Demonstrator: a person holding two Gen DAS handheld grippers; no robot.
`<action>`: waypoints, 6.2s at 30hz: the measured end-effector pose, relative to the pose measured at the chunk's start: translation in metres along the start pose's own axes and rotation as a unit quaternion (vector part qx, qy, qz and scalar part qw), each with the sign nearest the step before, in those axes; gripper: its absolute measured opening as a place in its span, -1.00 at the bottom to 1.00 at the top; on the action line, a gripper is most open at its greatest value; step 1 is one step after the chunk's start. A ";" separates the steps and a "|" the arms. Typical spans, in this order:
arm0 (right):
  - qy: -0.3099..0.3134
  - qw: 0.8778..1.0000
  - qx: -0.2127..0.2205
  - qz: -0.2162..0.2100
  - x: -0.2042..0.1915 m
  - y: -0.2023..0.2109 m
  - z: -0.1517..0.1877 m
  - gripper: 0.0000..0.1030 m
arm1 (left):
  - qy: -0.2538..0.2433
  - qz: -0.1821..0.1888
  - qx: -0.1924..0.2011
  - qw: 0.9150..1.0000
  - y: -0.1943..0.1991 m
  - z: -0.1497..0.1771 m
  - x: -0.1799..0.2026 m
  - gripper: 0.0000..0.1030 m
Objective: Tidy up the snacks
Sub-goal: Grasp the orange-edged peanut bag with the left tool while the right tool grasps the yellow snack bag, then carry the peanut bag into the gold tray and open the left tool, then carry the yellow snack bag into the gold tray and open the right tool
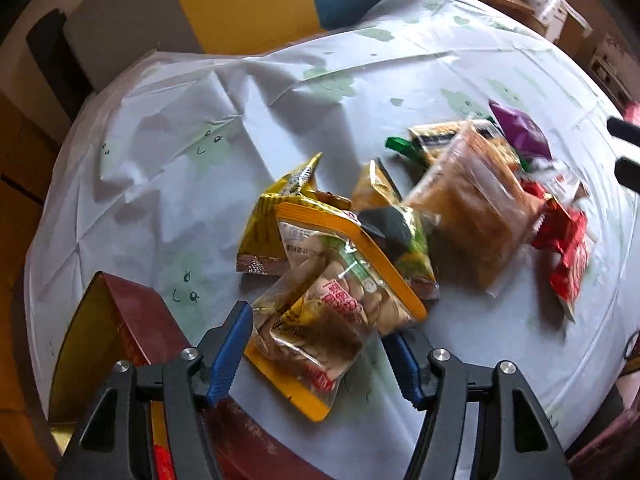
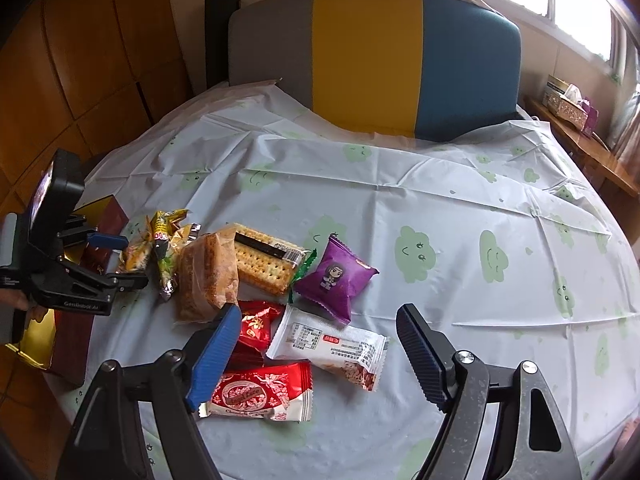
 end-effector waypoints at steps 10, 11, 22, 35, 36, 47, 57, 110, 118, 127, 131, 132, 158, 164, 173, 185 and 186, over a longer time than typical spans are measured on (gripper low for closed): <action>0.013 1.000 0.010 -0.002 -0.005 0.003 0.000 0.56 | 0.077 0.010 0.074 0.994 0.045 0.019 0.014 -0.19; 0.014 1.000 0.010 -0.004 -0.006 0.003 0.000 0.56 | 0.090 0.021 0.088 0.992 0.057 0.026 0.020 -0.19; 0.046 0.995 -0.005 -0.088 -0.043 -0.001 0.015 0.54 | 0.088 0.081 0.136 0.983 0.110 0.089 0.112 -0.19; 0.173 0.971 -0.038 -0.162 -0.157 -0.041 -0.011 0.35 | 0.130 0.108 0.132 0.977 0.100 0.138 0.128 -0.19; 0.186 0.969 -0.040 -0.161 -0.166 -0.048 -0.015 0.35 | 0.130 0.107 0.136 0.976 0.100 0.138 0.128 -0.19; 0.285 0.949 -0.095 -0.101 -0.208 -0.138 -0.024 -0.04 | 0.138 0.116 0.151 0.972 0.096 0.138 0.125 -0.19; 0.219 0.962 -0.067 -0.148 -0.207 -0.089 -0.040 -0.38 | 0.142 0.110 0.154 0.972 0.095 0.138 0.127 -0.19; 0.176 0.972 -0.076 -0.136 -0.137 -0.024 0.092 -0.25 | 0.526 0.025 0.122 0.841 0.063 0.106 -0.165 0.08; 0.168 0.975 -0.065 -0.129 -0.137 -0.023 0.092 -0.24 | 0.452 -0.072 0.139 0.878 0.101 0.117 -0.142 0.21; 0.164 0.979 -0.046 -0.114 -0.136 -0.022 0.093 -0.22 | 0.379 -0.231 0.196 0.874 0.183 0.154 -0.096 0.21; 0.166 0.980 -0.035 -0.105 -0.137 -0.021 0.095 -0.21 | 0.374 -0.281 0.203 0.860 0.206 0.175 -0.084 0.21; 0.165 0.980 -0.032 -0.103 -0.137 -0.021 0.095 -0.20 | 0.376 -0.286 0.203 0.858 0.208 0.179 -0.082 0.21; 0.132 0.989 -0.027 -0.061 -0.138 -0.018 0.092 -0.22 | 0.383 -0.337 0.205 0.836 0.243 0.233 -0.065 0.21; 0.113 0.989 -0.022 -0.098 -0.160 -0.003 0.073 -0.23 | 0.392 -0.332 0.199 0.834 0.240 0.242 -0.069 0.21; 0.140 0.971 0.012 -0.192 -0.245 0.025 0.029 -0.23 | 0.403 -0.332 0.196 0.830 0.238 0.250 -0.074 0.21; 0.238 0.940 -0.015 -0.245 -0.352 -0.001 0.032 -0.21 | 0.410 -0.336 0.194 0.825 0.240 0.261 -0.080 0.21; 0.246 0.938 -0.021 -0.243 -0.356 -0.005 0.037 -0.20 | 0.410 -0.336 0.194 0.825 0.240 0.262 -0.080 0.21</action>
Point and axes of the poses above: each gripper's, at about its wrist camera, not at the fingertips, and y roughly against the way its jaws point, x to its right, z to its underside, the point moved 7 cm from there along -y, roughly the way its jaws point, and after that the axes turned 6 degrees about x, right-handed, at the moved point
